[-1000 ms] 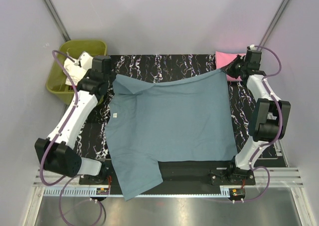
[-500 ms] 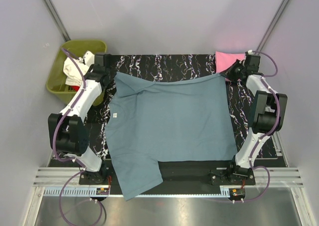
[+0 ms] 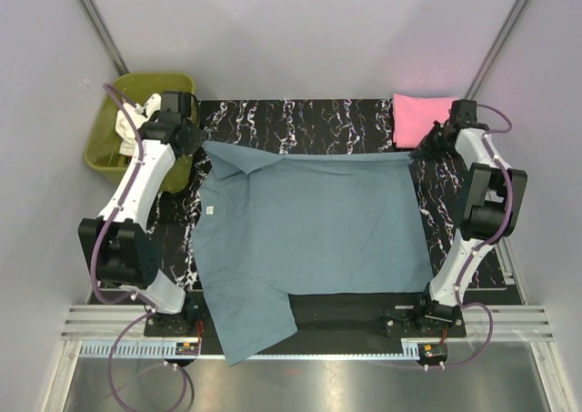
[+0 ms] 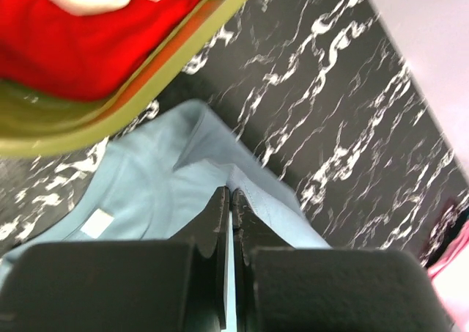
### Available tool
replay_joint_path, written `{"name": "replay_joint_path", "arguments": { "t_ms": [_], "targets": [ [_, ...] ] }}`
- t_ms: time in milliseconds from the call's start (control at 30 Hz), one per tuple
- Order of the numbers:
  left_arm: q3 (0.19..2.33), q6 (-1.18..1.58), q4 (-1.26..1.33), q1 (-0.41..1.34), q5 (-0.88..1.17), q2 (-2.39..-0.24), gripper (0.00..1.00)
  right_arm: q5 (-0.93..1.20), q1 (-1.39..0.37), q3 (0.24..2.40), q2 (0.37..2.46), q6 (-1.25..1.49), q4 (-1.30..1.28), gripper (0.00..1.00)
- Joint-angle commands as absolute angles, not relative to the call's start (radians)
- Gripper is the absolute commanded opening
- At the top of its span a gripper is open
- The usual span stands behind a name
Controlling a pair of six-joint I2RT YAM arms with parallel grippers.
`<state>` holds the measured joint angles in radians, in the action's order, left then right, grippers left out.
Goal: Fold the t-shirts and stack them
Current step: Fold the tshirt
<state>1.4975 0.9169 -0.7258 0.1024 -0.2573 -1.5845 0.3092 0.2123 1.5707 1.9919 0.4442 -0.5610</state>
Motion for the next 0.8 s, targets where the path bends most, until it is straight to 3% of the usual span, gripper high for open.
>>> {"name": "replay_joint_path", "arguments": {
  "t_ms": [0,533,767],
  "targets": [
    [1.461,0.873,-0.781,0.097,-0.212,-1.506,0.00,0.253,0.218,1.549,1.904,0.417,-0.641,0.00],
    [1.072,0.847,-0.769,0.117,-0.138,-1.364,0.00,0.198,0.218,1.301,1.796,0.457,-0.562,0.00],
    [0.967,0.874,-0.781,0.126,-0.224,-1.319,0.00,0.163,0.218,1.267,1.813,0.472,-0.572,0.00]
  ]
}}
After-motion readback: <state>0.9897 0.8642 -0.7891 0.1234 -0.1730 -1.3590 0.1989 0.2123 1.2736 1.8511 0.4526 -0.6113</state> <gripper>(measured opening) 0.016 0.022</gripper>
